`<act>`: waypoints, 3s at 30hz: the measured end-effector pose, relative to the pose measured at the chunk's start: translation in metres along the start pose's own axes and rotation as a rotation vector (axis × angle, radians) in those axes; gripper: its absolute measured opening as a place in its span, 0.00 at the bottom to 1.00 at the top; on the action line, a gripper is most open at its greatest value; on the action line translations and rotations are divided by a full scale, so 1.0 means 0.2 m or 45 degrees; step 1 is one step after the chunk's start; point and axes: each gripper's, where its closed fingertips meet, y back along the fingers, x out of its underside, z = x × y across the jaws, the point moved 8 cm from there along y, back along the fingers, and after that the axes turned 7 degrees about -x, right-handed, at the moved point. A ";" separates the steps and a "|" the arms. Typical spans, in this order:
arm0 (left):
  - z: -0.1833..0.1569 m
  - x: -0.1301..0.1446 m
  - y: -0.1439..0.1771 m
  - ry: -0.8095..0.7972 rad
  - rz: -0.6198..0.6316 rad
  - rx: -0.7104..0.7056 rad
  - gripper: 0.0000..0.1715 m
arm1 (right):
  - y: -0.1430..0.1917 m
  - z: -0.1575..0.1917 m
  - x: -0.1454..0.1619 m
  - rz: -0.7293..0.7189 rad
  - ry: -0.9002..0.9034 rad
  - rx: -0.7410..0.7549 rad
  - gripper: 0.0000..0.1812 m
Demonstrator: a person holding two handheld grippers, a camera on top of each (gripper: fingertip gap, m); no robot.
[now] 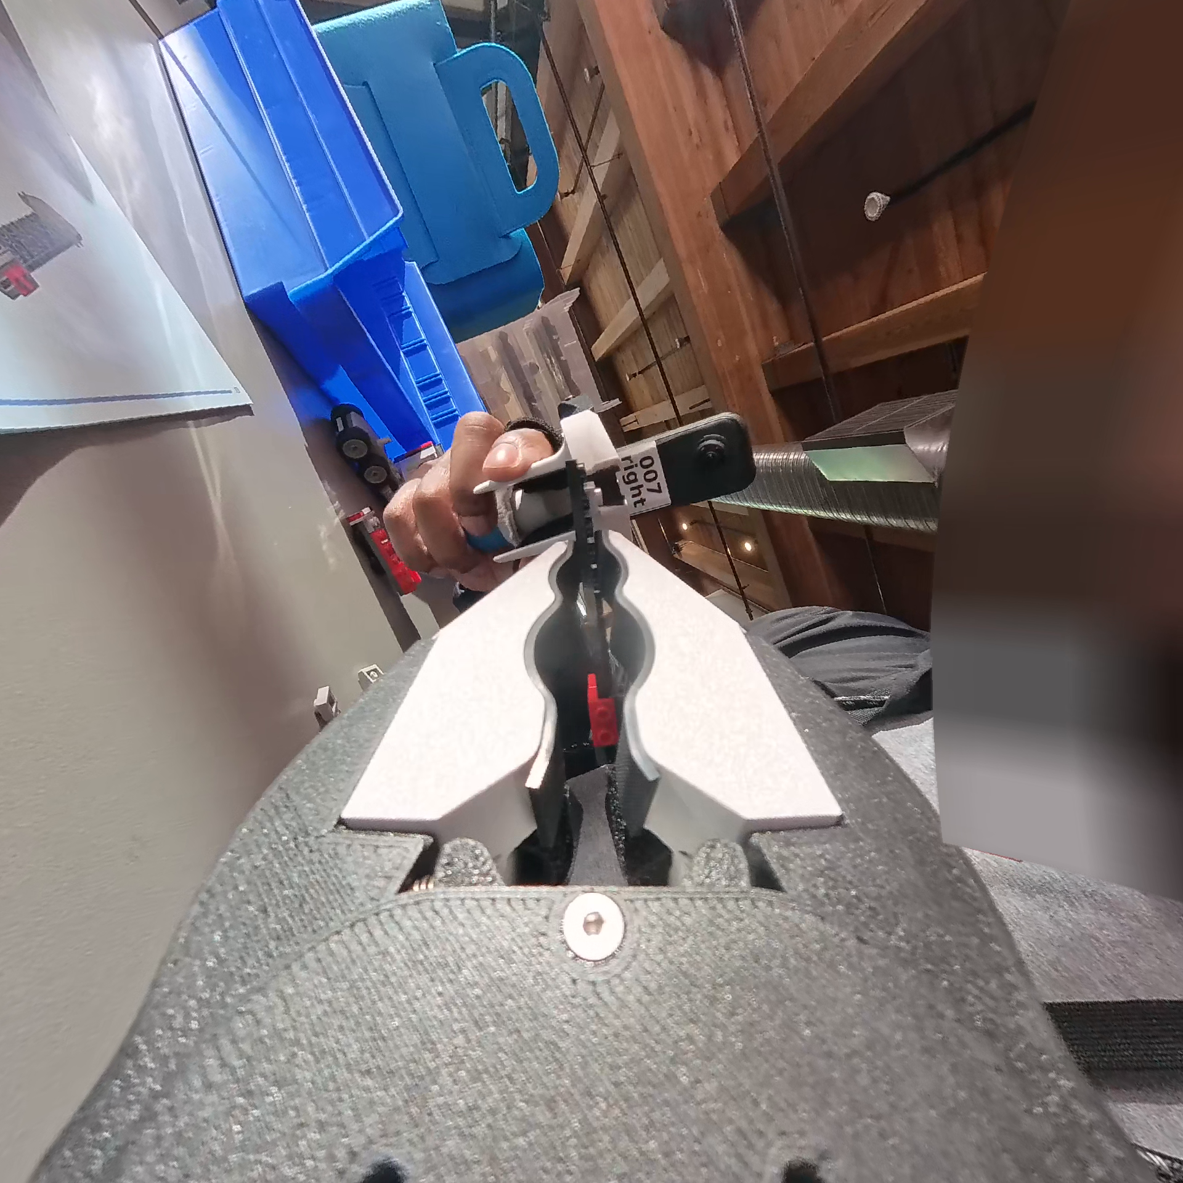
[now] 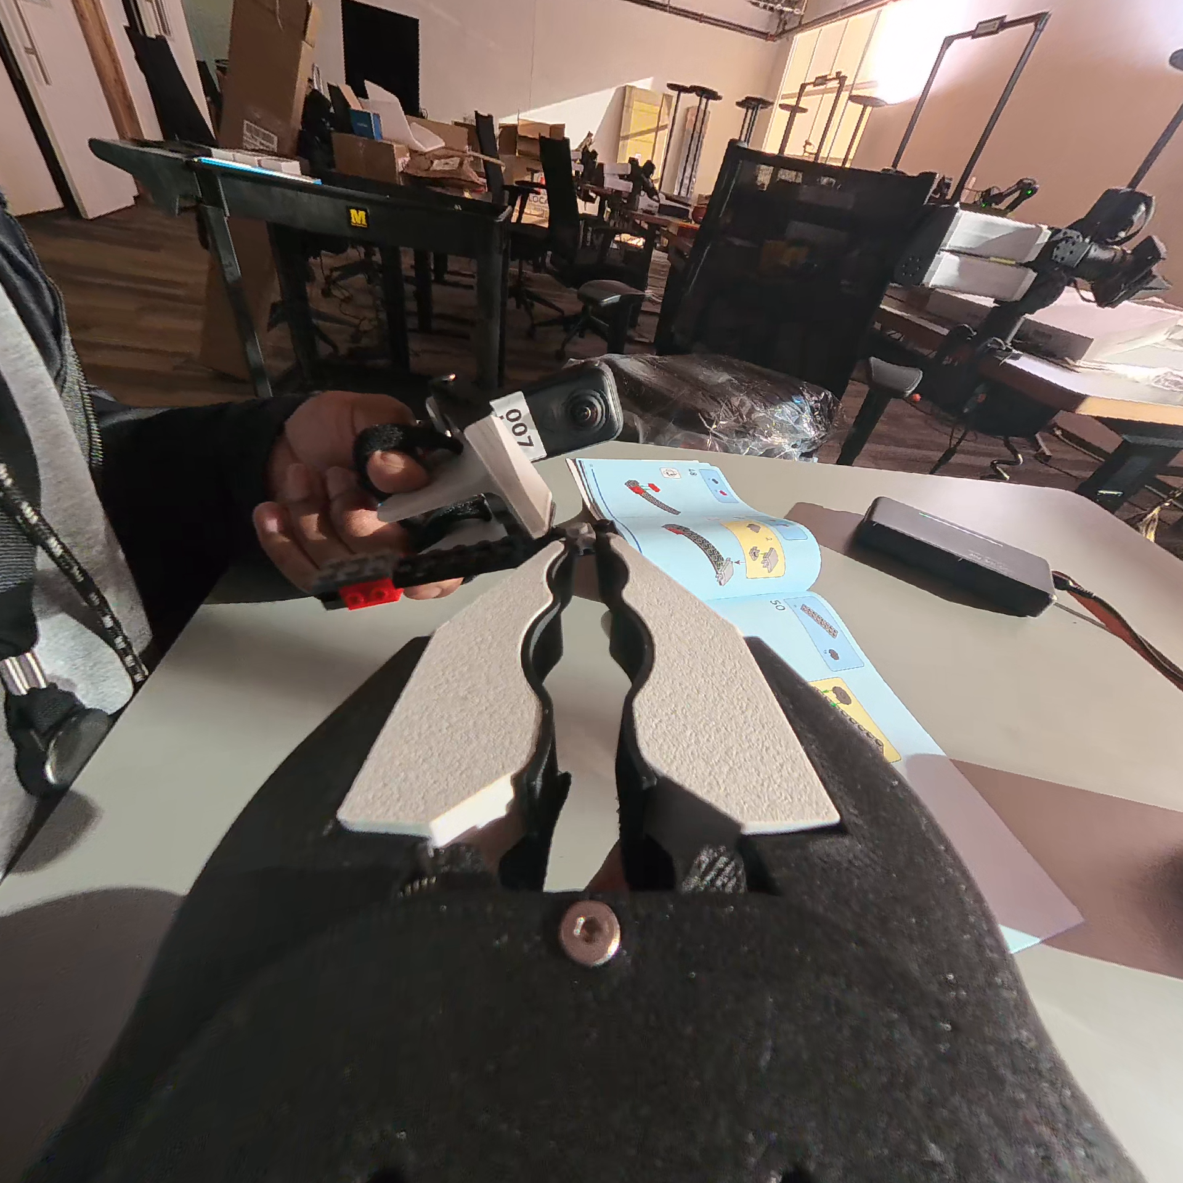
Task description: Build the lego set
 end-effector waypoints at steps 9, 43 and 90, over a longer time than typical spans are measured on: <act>0.00 0.00 0.00 -0.001 -0.017 -0.017 0.02 | 0.00 0.01 0.01 -0.007 -0.015 0.044 0.05; 0.02 -0.02 0.01 0.025 -0.060 -0.036 0.02 | -0.02 0.04 0.03 -0.010 0.023 0.148 0.09; 0.02 -0.02 0.02 0.038 -0.122 -0.048 0.02 | -0.04 0.06 0.03 0.007 0.126 0.267 0.07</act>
